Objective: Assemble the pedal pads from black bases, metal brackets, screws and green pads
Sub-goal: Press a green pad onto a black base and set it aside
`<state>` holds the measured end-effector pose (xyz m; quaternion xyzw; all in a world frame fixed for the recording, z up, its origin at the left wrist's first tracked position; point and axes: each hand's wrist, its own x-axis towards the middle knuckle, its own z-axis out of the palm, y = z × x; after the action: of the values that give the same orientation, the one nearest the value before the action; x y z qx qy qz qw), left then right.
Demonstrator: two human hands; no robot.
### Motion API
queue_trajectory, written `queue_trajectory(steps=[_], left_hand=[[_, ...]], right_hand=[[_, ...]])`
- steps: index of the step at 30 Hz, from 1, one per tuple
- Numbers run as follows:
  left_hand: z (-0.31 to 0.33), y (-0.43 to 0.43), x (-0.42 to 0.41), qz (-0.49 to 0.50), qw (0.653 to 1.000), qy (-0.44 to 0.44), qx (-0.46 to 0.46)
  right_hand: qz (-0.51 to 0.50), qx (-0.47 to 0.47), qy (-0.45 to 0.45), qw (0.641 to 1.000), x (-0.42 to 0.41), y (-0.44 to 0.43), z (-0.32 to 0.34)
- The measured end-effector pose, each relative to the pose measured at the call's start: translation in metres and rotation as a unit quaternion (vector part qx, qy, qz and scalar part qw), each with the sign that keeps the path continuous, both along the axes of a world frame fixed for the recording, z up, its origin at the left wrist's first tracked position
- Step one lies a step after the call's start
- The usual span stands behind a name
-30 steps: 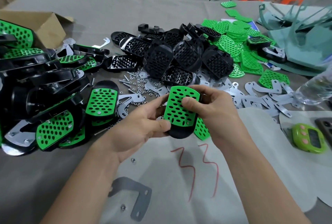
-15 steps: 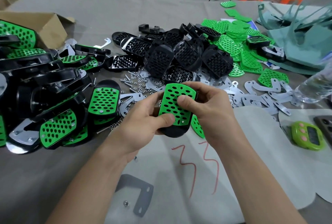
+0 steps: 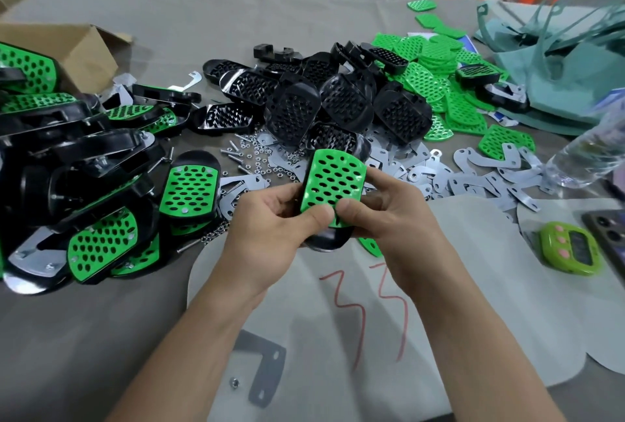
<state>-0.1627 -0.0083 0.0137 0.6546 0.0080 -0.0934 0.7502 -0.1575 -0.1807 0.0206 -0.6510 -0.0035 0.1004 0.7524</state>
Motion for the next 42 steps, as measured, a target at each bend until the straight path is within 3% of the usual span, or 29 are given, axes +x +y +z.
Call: queue_trajectory(steps=[6,12,24,27,36,42], left_hand=[[0.003,0.018,0.005,-0.123,0.992,0.019,0.029],[0.006,0.026,0.006,-0.148,0.988,0.038,0.028],[0.004,0.010,0.008,-0.078,0.996,0.021,0.045],[0.006,0.009,0.008,-0.068,0.997,0.022,0.036],[0.006,0.008,0.004,-0.071,0.997,0.024,0.034],[0.000,0.003,0.002,-0.017,1.000,0.002,0.023]], right_hand=[[-0.008,0.027,0.002,1.000,-0.002,-0.005,0.004],[-0.008,0.023,0.008,1.000,-0.002,0.000,-0.001],[-0.094,-0.005,-0.019,0.995,-0.002,0.009,-0.015],[-0.073,0.020,-0.017,0.997,-0.006,0.008,-0.009],[-0.066,-0.022,-0.012,0.998,-0.003,0.005,0.000],[-0.074,-0.022,-0.016,0.997,-0.002,0.007,0.002]])
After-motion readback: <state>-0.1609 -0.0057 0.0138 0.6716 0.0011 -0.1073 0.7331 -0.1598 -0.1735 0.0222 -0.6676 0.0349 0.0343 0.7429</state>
